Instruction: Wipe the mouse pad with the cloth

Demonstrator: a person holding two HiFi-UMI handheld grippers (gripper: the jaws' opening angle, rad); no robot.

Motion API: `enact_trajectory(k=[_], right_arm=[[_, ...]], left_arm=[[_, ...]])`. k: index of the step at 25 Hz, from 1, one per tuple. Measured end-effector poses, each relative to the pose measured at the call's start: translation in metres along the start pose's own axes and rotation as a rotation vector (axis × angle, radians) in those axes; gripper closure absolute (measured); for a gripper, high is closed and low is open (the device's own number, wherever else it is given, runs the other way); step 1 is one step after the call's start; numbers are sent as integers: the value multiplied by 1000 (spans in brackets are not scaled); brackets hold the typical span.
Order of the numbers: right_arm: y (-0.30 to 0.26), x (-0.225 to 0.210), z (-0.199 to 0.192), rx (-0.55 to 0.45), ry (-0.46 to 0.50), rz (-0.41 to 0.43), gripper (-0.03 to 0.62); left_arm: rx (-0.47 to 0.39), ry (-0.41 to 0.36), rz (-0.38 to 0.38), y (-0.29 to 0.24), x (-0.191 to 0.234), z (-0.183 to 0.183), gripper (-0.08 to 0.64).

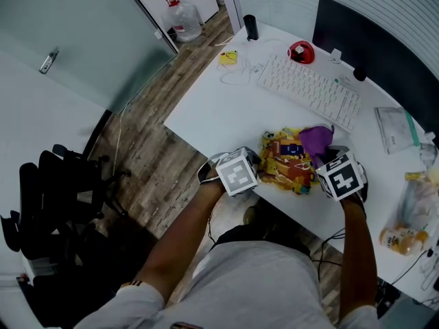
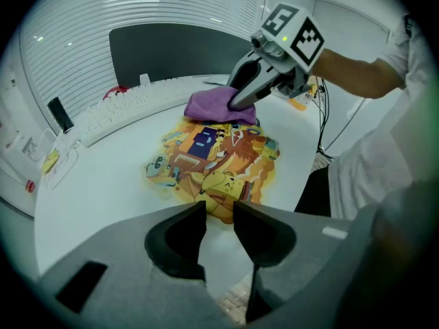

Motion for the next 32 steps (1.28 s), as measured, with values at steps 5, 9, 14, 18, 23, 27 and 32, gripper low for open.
enact_trajectory(k=[5, 9, 14, 18, 23, 27, 32], right_arm=[[13, 39, 29, -89, 40, 53, 522], [4, 72, 55, -111, 112, 117, 522], [-15, 91, 67, -88, 164, 162, 522], [-25, 95, 69, -65, 181, 169, 522], [-28, 94, 64, -42, 177, 170, 522], [-24, 84, 51, -25, 148, 149, 522], [-14, 65, 27, -1, 94, 106, 522]], left_arm=[[-5, 2, 0, 0, -1, 0, 426], [-4, 8, -3, -4, 2, -2, 426], [-18, 7, -5, -3, 1, 0, 426], [-16, 11, -12, -5, 2, -2, 426], [-2, 13, -20, -5, 1, -4, 426], [-15, 2, -9, -3, 2, -2, 426], [-10, -16, 12, -1, 5, -1, 426]])
Point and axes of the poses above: the fingertips, and each gripper's own axes: y backward along the fingers, x to its left, z out of its top, the point moved 10 cm from there along y, backward along the fingers, and after that the axes turned 11 degrees about y, right-handed, at the moved point
